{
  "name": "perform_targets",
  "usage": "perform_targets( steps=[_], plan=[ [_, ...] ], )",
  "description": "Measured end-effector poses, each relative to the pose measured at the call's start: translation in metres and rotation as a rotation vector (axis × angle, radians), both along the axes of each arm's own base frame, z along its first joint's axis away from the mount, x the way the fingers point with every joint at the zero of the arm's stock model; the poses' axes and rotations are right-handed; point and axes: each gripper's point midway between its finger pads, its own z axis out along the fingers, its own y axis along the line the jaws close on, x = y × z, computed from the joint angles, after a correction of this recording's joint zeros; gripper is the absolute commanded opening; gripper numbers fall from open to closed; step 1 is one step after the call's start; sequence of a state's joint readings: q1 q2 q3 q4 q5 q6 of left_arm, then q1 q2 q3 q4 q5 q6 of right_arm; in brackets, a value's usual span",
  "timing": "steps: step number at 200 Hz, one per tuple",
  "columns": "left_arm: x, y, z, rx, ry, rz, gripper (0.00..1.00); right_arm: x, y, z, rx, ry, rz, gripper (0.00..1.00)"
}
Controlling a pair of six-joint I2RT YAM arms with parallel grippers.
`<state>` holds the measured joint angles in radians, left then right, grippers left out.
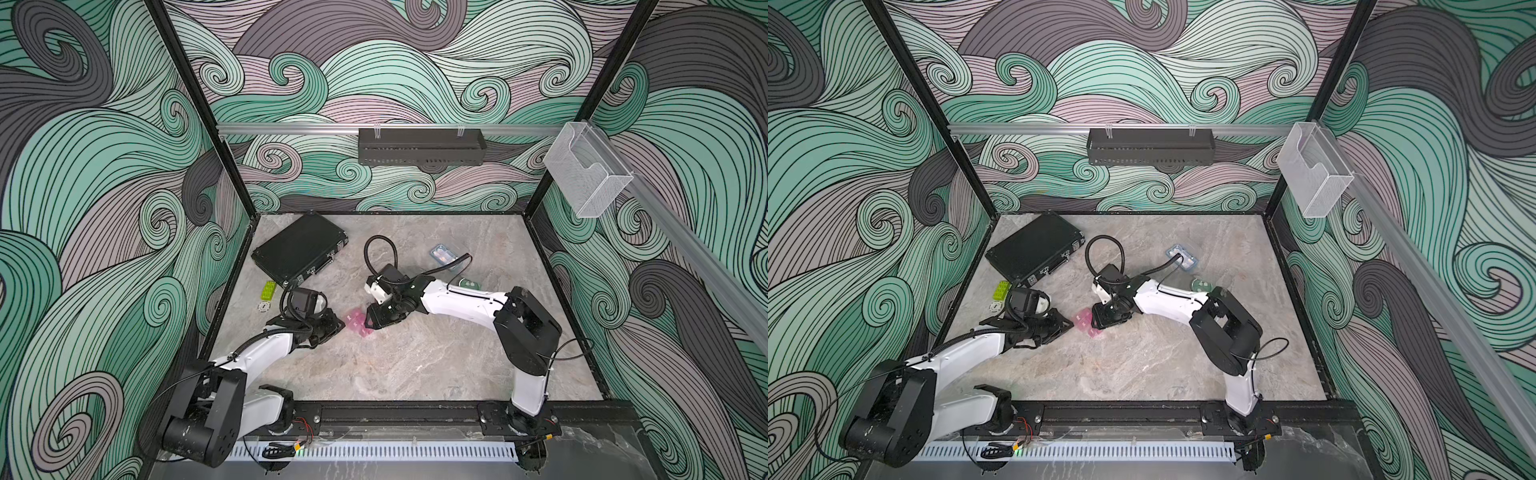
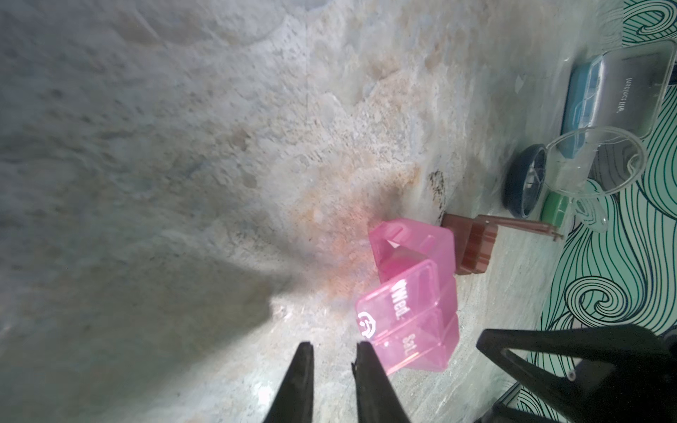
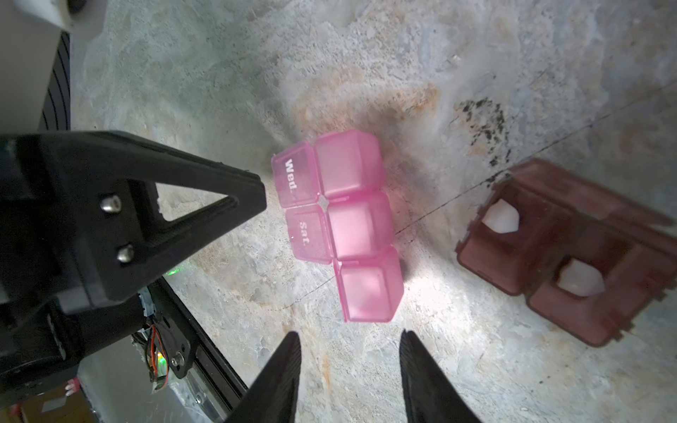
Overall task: Close pillboxes
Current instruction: Adjust the pillbox at the center of the board, then move the pillbox to the center of the board.
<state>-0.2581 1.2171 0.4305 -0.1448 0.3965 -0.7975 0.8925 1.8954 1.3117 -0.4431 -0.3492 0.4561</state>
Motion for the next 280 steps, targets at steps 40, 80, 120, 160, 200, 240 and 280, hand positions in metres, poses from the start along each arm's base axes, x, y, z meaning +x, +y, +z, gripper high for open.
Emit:
perform_targets(
  steps=[40, 80, 120, 160, 200, 240, 280],
  plan=[
    [-0.002, -0.007, -0.011, 0.003, 0.030, -0.018, 0.21, 0.007, 0.001, 0.008, -0.015, -0.048, 0.027, 0.48],
    [0.002, -0.016, -0.016, -0.009, 0.027, -0.028, 0.21, 0.014, 0.006, 0.009, -0.023, -0.087, 0.060, 0.49],
    [0.003, -0.020, -0.015, -0.016, 0.024, -0.030, 0.21, 0.018, 0.007, 0.001, -0.036, -0.079, 0.064, 0.45],
    [0.009, -0.024, -0.003, -0.029, -0.001, -0.028, 0.22, 0.029, -0.002, -0.001, -0.038, -0.067, 0.032, 0.44],
    [0.023, -0.033, 0.017, -0.045, -0.045, -0.040, 0.22, 0.036, -0.007, -0.001, -0.034, -0.062, 0.014, 0.43],
    [0.025, -0.034, 0.025, -0.045, -0.066, -0.040, 0.23, 0.032, -0.017, -0.006, -0.051, -0.044, 0.001, 0.44],
    [0.026, -0.026, 0.029, 0.021, -0.070, -0.043, 0.23, 0.025, -0.037, 0.002, -0.049, -0.044, -0.040, 0.42]
  ],
)
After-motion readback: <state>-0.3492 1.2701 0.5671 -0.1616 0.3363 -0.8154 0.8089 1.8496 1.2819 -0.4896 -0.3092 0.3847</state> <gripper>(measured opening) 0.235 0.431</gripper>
